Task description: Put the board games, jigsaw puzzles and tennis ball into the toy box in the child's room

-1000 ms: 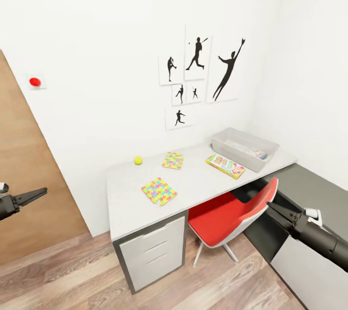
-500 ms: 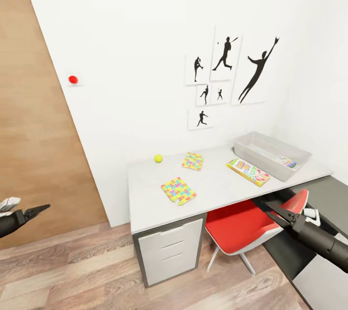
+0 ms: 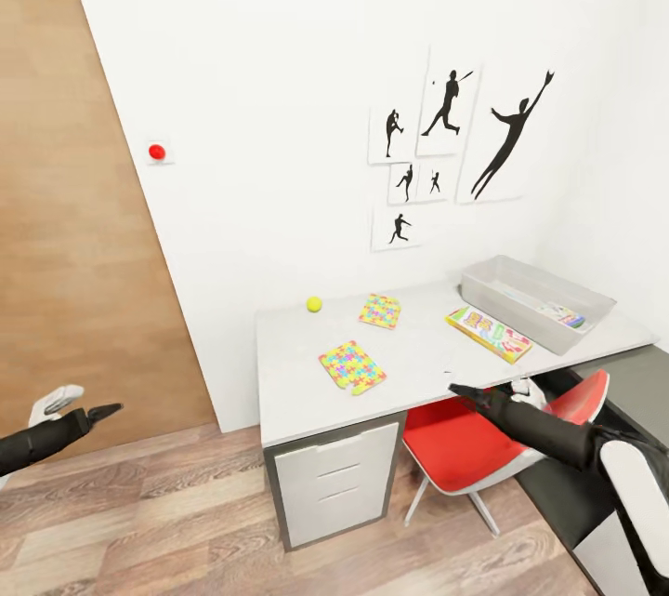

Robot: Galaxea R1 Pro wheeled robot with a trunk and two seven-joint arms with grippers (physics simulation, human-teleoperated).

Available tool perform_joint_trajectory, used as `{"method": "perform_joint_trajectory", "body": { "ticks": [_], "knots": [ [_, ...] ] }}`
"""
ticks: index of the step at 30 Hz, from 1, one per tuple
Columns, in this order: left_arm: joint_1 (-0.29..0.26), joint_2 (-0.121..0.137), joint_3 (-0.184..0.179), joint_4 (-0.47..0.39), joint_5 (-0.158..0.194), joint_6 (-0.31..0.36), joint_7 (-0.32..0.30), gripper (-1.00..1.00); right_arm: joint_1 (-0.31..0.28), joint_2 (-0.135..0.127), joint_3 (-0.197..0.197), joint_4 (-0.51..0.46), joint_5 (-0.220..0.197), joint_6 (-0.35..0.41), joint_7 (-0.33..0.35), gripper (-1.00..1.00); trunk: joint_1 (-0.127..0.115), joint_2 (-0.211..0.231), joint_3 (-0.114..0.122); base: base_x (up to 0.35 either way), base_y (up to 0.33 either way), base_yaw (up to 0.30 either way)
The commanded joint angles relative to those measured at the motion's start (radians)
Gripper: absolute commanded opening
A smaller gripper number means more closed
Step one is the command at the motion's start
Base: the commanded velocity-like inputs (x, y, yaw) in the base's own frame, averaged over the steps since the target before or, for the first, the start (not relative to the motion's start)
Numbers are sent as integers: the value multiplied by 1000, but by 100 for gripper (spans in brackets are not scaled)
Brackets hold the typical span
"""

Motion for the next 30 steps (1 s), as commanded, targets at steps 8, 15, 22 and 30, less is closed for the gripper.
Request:
{"method": "perform_joint_trajectory", "body": {
  "ticks": [8, 15, 22, 30],
  "knots": [
    [-2, -6, -20, -3, -10, 4, -4, 100, -399, 42, 259, 39, 6, 31, -515, 100, 1, -2, -2, 0, 0, 0],
    [-2, -4, -22, -3, -10, 1, -5, 100, -470, 111, 302, 73, -6, 28, -631, 100, 1, -2, -2, 0, 0, 0],
    [-2, -4, -23, -4, -10, 1, -11, 100, -479, 125, 311, 87, -7, 27, -646, 100, 1, -2, -2, 0, 0, 0],
    [-2, -2, -24, -5, -10, -11, -22, 100, -477, 126, 315, 86, -7, 25, -667, 100, 1, -2, -2, 0, 0, 0]
  ]
}}
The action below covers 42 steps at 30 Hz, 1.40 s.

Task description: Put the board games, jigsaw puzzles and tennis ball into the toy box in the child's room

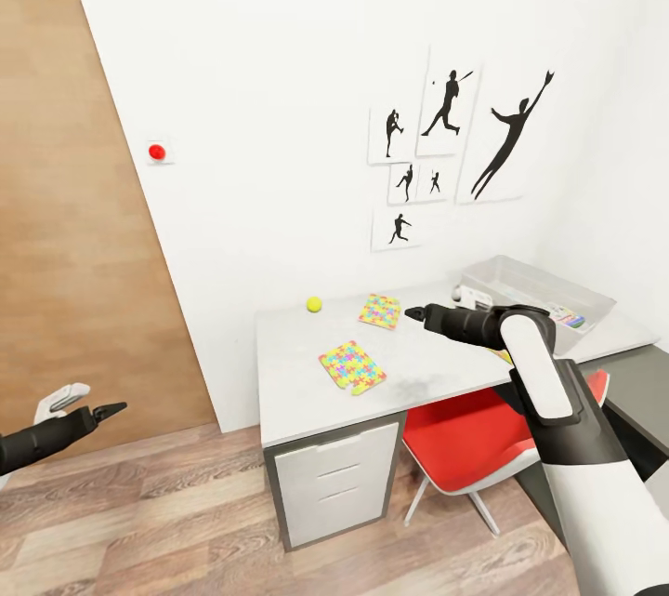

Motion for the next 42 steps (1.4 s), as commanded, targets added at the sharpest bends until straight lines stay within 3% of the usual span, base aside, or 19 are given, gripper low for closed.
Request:
{"method": "perform_joint_trajectory", "body": {
  "ticks": [1, 13, 16, 21, 26, 30, 42],
  "knots": [
    [-2, -1, 4, -1, -11, 0, -10, 100, -1, -1, 2, -1, -10, 1, -13, 100, 1, -2, -2, 0, 0, 0],
    [-2, -4, 4, -1, -11, -31, -7, 100, 0, 13, 15, 0, -10, -4, -91, 100, 1, -2, -2, 154, -113, 0],
    [-2, -4, 4, -1, -11, -31, -4, 100, -1, 38, 19, 10, -9, -1, -136, 100, 1, -2, -2, 244, -227, 0],
    [-2, -4, 4, -1, -11, -31, -7, 100, -4, 103, 33, 62, -9, 7, -214, 100, 1, -2, -2, 205, -192, 0],
    [-2, -4, 4, -1, -11, -31, -9, 100, -14, 138, 36, 112, -10, 7, -238, 100, 1, -2, -2, 52, 39, 0],
    [-2, -4, 4, -1, -11, -31, -10, 100, -29, 147, 37, 167, -9, 7, -241, 100, 1, -2, -2, 79, 200, 0],
    [-2, -4, 4, 0, -11, -32, -9, 100, -35, 150, 37, 201, -8, 7, -243, 100, 1, -2, -2, 173, 44, 0]
  ]
}}
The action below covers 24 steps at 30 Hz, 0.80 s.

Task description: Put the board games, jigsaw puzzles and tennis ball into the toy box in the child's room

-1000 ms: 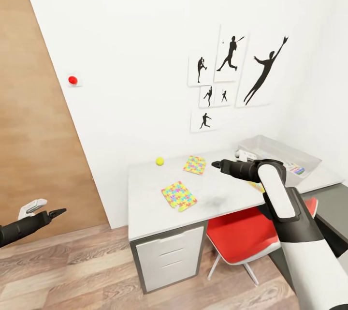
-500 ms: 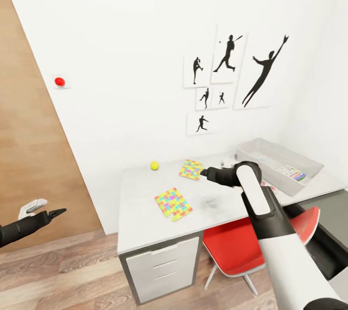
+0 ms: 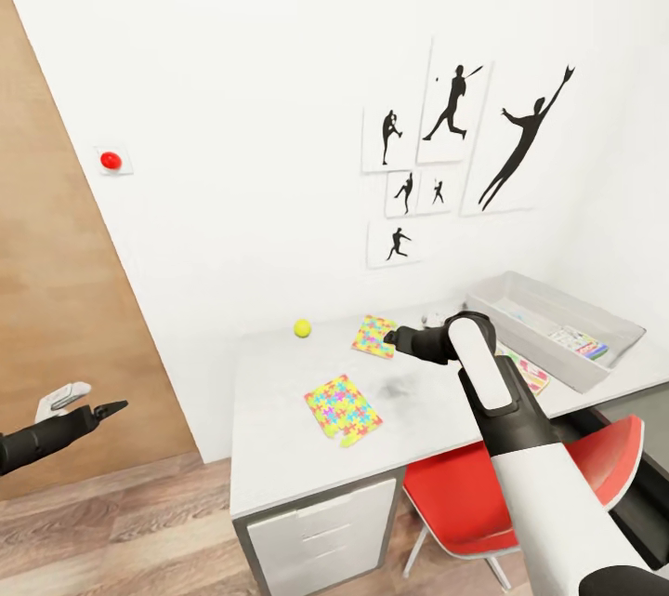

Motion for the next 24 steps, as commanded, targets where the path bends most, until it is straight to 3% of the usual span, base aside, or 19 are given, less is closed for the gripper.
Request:
{"method": "perform_joint_trajectory", "body": {
  "ticks": [1, 10, 16, 24],
  "knots": [
    [-2, -1, 4, -1, -10, 5, -10, 100, -1, 0, 0, 6, -9, 2, -11, 100, 1, -2, -2, 79, 15, 0],
    [-2, -1, 4, 0, -10, 5, -8, 100, -1, 1, 1, 37, -8, 2, -10, 100, 1, -2, -2, 81, 141, 0],
    [-2, -1, 4, 0, -10, 5, -8, 100, -1, 2, 23, 36, -9, -7, -11, 100, 1, -2, -2, 27, 24, 0],
    [-2, -2, 5, 0, -10, -1, -8, 100, -1, 40, 41, 41, -1, -9, -25, 100, 1, -2, -5, 3, 3, 94]
  ]
}}
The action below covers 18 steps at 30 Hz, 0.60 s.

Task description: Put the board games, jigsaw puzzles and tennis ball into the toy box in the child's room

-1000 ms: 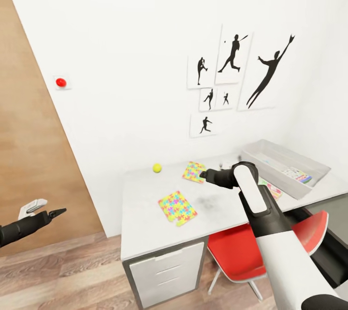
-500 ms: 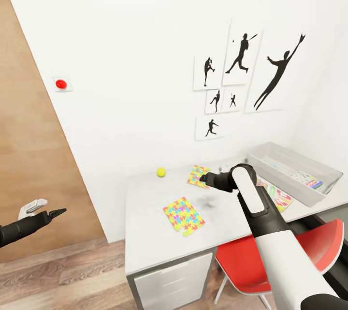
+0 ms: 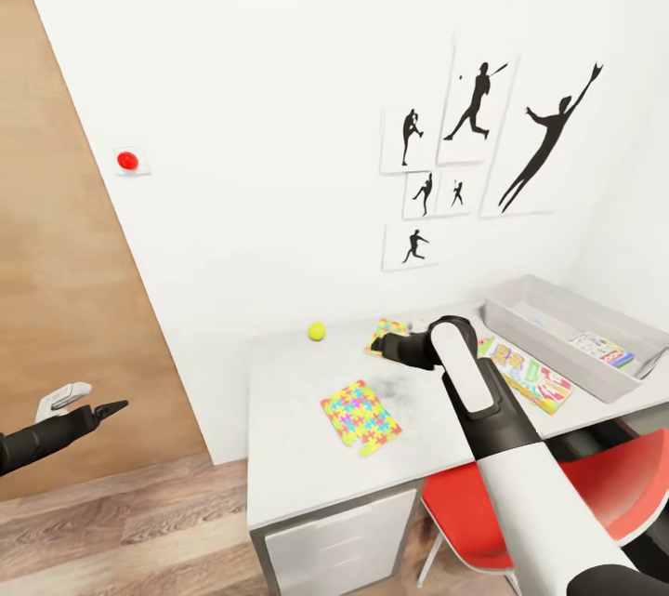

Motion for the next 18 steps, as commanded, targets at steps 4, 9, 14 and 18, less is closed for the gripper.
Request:
{"method": "perform_joint_trajectory", "body": {
  "ticks": [4, 9, 14, 18],
  "knots": [
    [-2, -1, 4, -1, -11, 4, -8, 100, -1, 8, 4, 2, -10, 5, -38, 100, 1, -2, -3, 0, 0, 41],
    [-2, -1, 4, -1, -11, 3, -7, 100, 0, 9, 5, 2, -11, 6, -42, 100, 1, -2, -3, 0, 0, 5],
    [-2, -1, 4, -1, -11, 3, -3, 100, 0, 9, 6, 4, -10, 4, -43, 100, 1, -2, -3, 0, 0, 0],
    [-2, -1, 4, -1, -11, 3, -2, 100, 0, 9, 6, 11, -9, 3, -43, 100, 1, -2, -3, 16, 9, 0]
  ]
}}
